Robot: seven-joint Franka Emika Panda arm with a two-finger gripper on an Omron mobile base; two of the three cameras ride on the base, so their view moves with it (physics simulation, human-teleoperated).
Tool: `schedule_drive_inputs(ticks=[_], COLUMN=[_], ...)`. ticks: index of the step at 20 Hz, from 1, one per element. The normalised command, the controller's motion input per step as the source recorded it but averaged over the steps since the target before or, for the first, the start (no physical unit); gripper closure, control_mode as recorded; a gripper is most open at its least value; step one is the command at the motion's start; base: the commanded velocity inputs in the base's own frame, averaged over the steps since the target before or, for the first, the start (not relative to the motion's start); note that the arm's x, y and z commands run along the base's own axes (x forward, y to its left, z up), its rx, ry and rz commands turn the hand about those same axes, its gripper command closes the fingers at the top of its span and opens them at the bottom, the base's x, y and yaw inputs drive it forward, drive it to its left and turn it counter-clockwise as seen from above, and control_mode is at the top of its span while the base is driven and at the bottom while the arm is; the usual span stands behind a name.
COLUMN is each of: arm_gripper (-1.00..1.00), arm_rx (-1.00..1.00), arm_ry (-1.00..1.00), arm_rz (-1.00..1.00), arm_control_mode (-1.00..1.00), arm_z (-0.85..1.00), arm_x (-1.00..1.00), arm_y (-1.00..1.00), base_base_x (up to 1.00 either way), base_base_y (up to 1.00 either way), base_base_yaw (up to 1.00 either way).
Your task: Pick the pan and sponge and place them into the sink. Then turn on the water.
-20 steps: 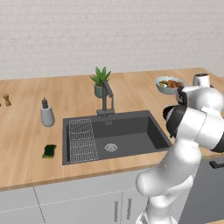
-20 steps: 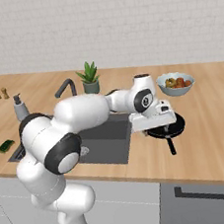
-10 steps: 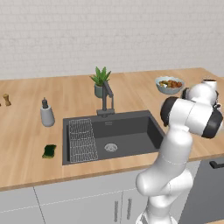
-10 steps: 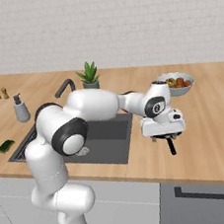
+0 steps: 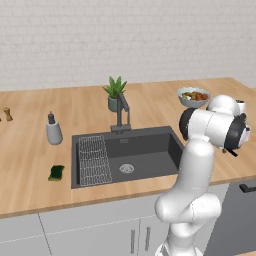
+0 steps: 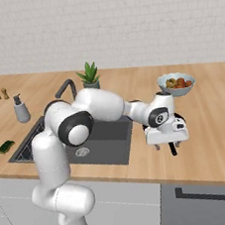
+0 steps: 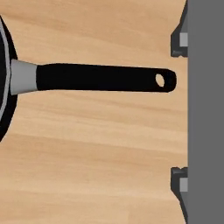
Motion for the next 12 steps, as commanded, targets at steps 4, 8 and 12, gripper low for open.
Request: schedule_drive_inputs(ticks=[4,8,12], arm_gripper=[-1.00,-1.00,-1.00], arm_rx=[0.00,0.00,0.01], arm_ry=[0.00,0.00,0.00], arm_rz=[0.00,0.00,0.00], arm_control_mode=[-1.00,-1.00,-1.00], arm_z=[-0.23,-0.36,-0.29], arm_x=[0.31,0.40,0.25], arm_y=[-0.09,-0.14,-0.14], base_base_x=[0.00,0.00,0.00], base_base_y=[0.00,0.00,0.00], base_base_yaw=[0.00,0.00,0.00])
